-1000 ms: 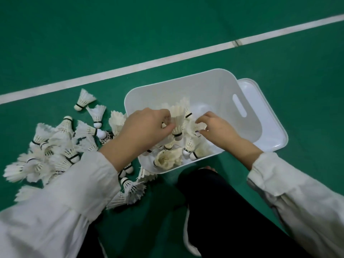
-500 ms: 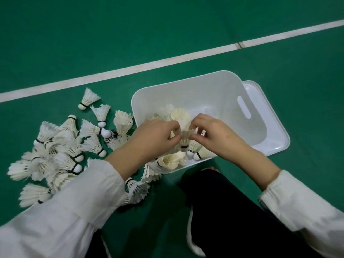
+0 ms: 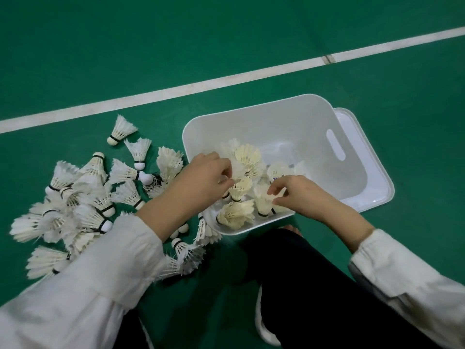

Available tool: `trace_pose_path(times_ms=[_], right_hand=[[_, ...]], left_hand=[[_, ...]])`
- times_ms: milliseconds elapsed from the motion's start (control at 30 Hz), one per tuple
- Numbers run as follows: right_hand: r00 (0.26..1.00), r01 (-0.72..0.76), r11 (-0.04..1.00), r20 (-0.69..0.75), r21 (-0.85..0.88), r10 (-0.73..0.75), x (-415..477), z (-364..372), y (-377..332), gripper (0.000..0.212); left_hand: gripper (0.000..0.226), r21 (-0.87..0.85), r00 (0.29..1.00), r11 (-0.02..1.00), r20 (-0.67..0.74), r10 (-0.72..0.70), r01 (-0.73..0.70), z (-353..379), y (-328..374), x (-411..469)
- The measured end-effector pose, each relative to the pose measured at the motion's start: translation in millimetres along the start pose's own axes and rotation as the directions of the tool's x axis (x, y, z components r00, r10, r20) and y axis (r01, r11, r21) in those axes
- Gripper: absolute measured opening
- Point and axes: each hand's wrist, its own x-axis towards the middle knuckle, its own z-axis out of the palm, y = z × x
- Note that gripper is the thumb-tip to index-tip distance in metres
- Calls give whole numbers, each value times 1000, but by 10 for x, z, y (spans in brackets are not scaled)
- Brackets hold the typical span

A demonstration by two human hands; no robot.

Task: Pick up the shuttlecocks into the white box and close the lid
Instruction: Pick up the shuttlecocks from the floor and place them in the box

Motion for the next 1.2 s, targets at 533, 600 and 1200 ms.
trace_pose_path(times_ms=[533,600,1200], right_hand=[[922,303,943,-293,138,-253,-153,-56,-265,10],[913,245,965,-358,91,-198,-96,-107,-147,14],[978,123,983,-150,-139,-144,826,-343,33,30]], left_hand=[[19,-9,976,981,-104,192,-194,-83,291,-65],[24,12,976,986,-142,167,-167,-158,272,-65],[20,386,949,894,295,113,-227,-507,-54,-40]])
